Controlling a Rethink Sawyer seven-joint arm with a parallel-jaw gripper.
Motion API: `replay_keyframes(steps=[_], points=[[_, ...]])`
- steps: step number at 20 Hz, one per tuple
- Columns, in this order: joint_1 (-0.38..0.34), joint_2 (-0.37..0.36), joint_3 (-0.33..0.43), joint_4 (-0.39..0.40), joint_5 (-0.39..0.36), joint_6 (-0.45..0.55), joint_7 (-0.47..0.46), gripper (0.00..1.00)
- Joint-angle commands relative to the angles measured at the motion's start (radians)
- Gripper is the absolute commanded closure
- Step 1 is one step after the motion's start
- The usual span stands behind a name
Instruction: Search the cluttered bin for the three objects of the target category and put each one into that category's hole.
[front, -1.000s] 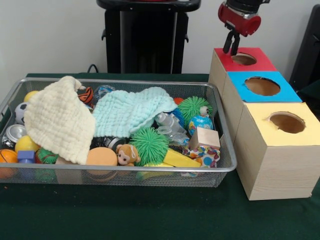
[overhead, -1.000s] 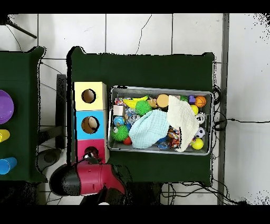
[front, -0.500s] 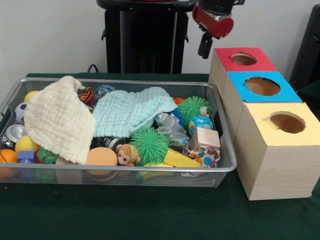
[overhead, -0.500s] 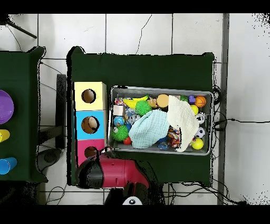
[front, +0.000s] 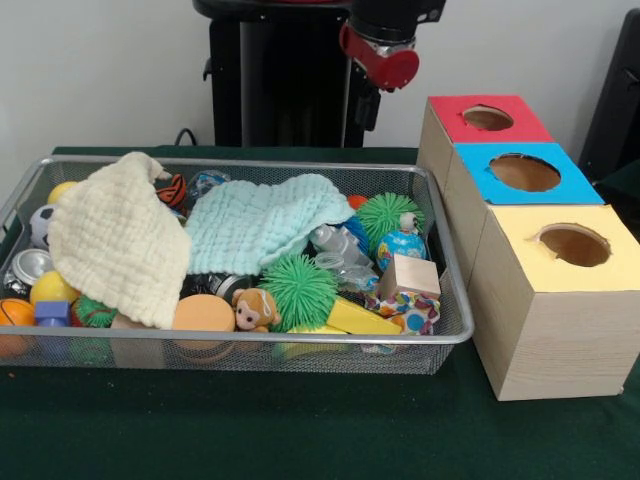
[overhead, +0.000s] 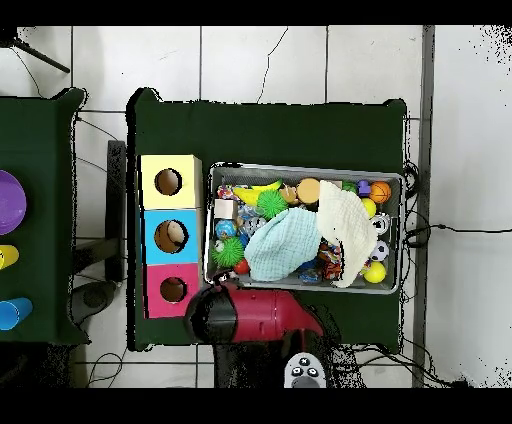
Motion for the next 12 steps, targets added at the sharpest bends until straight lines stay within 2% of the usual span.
replay_keyframes(steps=[1,5,10,12], points=[[-0.081,0.072,0.137,-0.163,-0.132,0.094,-0.26,1.0],[-0.133,0.114,0.175,-0.218,-0.208,0.097,-0.31,1.0],[-0.24,0.137,0.334,-0.244,-0.299,0.157,-0.48,1.0],[-0.274,0.142,0.388,-0.242,-0.318,0.166,-0.511,1.0]])
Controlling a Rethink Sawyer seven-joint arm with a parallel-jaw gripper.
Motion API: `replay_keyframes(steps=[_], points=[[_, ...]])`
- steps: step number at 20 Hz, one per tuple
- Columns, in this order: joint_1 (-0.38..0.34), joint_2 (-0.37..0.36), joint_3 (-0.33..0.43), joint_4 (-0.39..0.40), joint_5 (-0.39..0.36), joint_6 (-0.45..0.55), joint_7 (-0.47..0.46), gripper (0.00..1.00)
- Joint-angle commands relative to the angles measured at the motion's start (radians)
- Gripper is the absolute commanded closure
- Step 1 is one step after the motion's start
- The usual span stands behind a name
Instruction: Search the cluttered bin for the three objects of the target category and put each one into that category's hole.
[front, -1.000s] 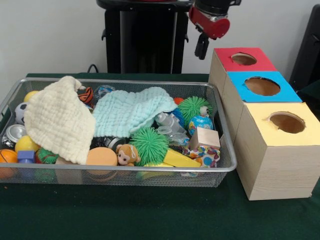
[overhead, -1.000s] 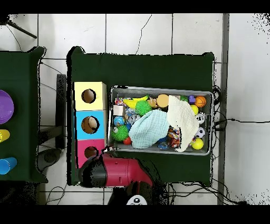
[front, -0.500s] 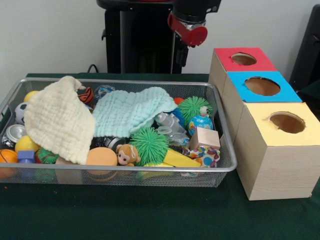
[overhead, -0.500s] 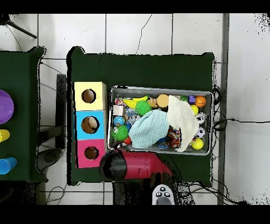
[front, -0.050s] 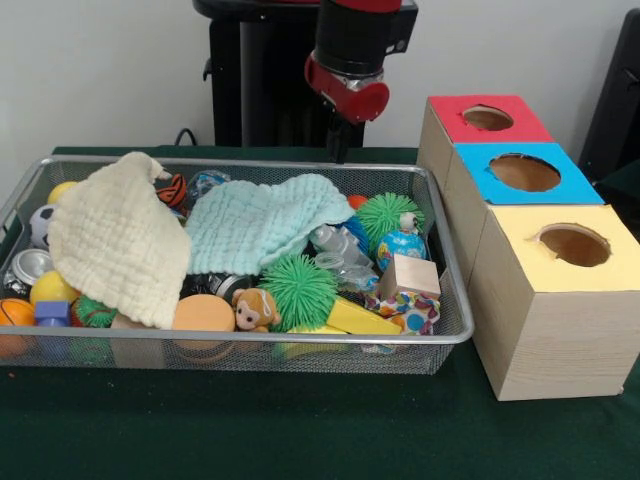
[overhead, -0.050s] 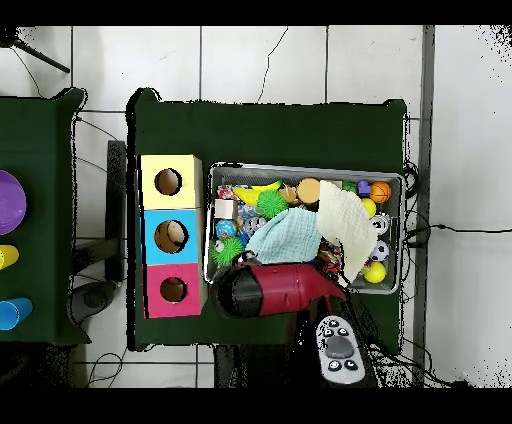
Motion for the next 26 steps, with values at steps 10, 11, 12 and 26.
replay_keyframes(steps=[10,11,12,26], points=[[-0.157,0.036,0.364,-0.08,-0.165,0.156,-0.506,1.0],[-0.157,0.032,0.366,-0.074,-0.161,0.161,-0.507,1.0],[-0.151,0.021,0.363,-0.065,-0.162,0.16,-0.503,1.0],[-0.179,-0.153,0.378,0.042,-0.155,0.205,-0.515,1.0]])
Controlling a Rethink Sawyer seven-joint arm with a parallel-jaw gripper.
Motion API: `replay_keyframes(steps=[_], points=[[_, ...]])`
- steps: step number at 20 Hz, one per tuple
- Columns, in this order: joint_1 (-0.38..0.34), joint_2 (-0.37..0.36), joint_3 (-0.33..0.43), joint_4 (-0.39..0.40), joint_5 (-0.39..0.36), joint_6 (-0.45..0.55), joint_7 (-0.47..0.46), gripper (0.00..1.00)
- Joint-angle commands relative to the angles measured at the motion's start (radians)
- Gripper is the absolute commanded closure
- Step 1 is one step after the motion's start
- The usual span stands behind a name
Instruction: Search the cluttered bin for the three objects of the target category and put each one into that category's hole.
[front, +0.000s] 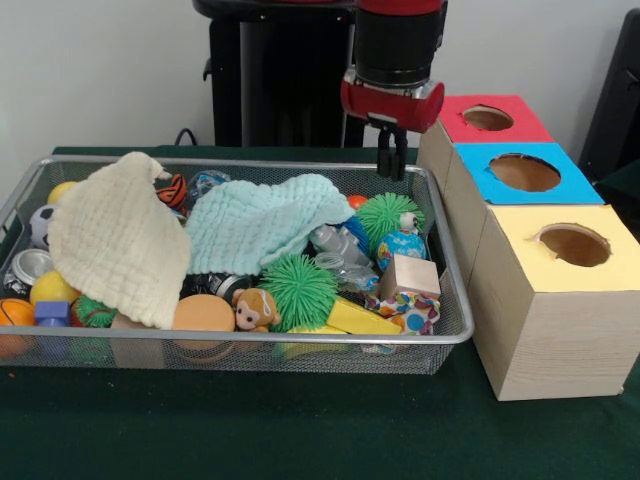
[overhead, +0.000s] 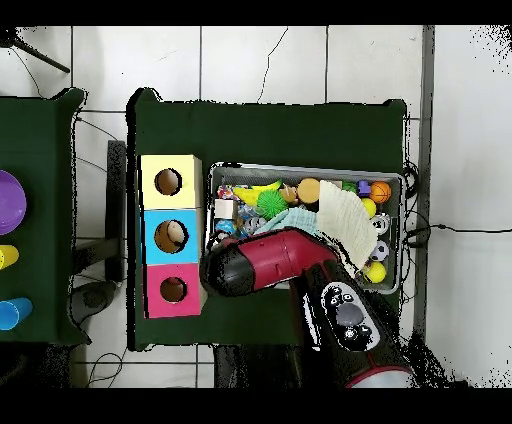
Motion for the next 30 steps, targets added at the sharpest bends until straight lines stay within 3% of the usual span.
replay_keyframes(steps=[1,6,11,18,30], points=[[-0.05,-0.108,0.082,0.065,-0.051,0.147,-0.282,1.0],[-0.129,-0.078,0.139,0.048,-0.073,0.174,-0.381,1.0],[-0.13,-0.06,0.11,0.006,-0.109,0.174,-0.331,1.0],[-0.139,-0.036,0.126,-0.035,-0.155,0.215,-0.378,1.0],[-0.172,-0.019,0.146,-0.054,-0.152,0.24,-0.37,1.0]])
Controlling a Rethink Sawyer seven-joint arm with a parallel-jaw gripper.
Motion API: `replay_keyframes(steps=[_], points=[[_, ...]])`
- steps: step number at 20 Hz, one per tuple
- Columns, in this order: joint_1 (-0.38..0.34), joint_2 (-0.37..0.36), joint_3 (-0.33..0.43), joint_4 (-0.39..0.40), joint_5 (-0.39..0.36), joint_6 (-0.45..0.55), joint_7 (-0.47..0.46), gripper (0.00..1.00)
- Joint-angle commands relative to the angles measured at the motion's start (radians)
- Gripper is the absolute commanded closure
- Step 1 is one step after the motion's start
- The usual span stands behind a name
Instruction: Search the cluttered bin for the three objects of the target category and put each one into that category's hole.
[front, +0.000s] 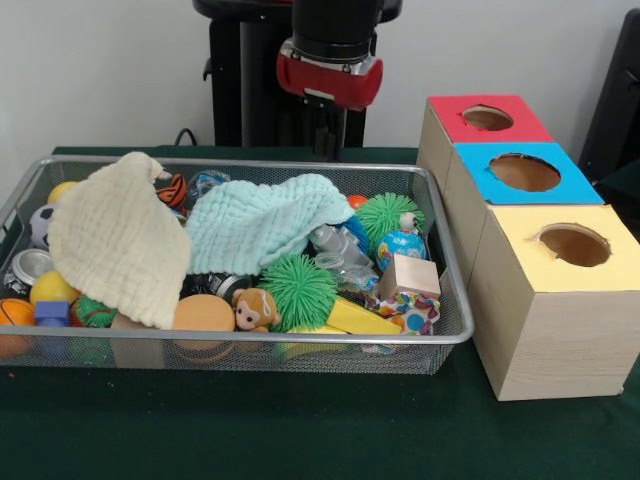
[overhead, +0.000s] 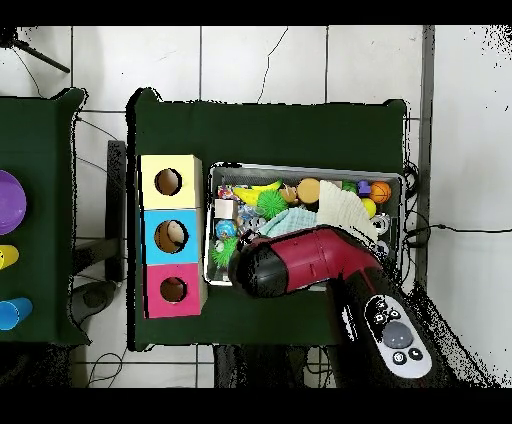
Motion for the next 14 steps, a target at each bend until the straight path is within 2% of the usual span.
replay_keyframes(steps=[1,4,5,10,14], points=[[-0.036,0.051,0.077,-0.061,-0.048,0.118,-0.294,1.0],[-0.032,0.057,0.076,-0.07,-0.054,0.123,-0.288,1.0],[-0.032,0.058,0.076,-0.071,-0.053,0.125,-0.286,0.0],[-0.019,0.058,0.061,-0.074,-0.056,0.112,-0.251,0.0],[-0.014,0.025,0.046,-0.034,-0.027,0.112,-0.202,0.0]])
